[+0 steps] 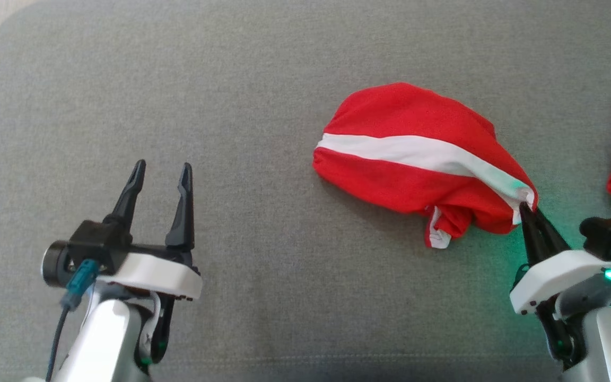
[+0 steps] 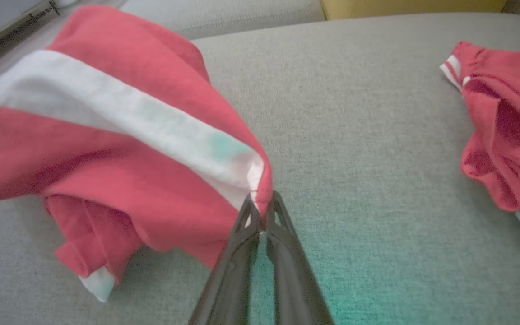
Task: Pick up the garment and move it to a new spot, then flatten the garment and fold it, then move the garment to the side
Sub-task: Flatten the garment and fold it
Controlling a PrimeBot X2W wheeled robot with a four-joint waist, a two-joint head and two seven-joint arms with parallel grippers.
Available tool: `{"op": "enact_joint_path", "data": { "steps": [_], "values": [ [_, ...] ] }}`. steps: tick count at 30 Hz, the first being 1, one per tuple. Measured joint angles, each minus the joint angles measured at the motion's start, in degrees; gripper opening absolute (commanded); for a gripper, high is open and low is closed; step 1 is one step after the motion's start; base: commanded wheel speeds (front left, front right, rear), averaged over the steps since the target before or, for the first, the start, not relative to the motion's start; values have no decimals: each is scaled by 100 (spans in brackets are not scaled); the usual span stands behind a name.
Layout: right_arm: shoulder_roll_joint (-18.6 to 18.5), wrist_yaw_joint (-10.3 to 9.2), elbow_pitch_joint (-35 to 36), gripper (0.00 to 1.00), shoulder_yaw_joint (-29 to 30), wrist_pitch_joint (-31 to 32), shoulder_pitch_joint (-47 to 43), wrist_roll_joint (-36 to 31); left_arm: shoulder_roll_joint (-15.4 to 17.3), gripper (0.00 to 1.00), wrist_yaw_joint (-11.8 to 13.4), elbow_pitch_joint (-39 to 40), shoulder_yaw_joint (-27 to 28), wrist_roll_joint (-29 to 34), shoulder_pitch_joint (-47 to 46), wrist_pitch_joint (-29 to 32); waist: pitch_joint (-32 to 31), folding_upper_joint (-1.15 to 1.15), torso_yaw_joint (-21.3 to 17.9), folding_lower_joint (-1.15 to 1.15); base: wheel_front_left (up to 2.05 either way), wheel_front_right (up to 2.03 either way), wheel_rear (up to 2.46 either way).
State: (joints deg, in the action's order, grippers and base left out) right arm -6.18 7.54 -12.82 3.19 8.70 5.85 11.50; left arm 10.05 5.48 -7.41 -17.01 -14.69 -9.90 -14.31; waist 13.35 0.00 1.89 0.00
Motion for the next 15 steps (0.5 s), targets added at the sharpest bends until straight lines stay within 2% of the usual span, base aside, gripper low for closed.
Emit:
{"op": "enact_joint_path", "data": {
  "steps": [5, 15],
  "values": [
    [22, 0, 200, 100, 45, -444, -49, 18, -24, 100, 1, -1, 101, 0, 37, 0, -128, 0, -60, 0, 0, 0, 0],
    [30, 0, 1522, 100, -159, -767, -390, -152, -37, 100, 8, 36, 179, 1, 374, -16, -433, 0, -170, 0, 0, 0, 0]
  ]
}}
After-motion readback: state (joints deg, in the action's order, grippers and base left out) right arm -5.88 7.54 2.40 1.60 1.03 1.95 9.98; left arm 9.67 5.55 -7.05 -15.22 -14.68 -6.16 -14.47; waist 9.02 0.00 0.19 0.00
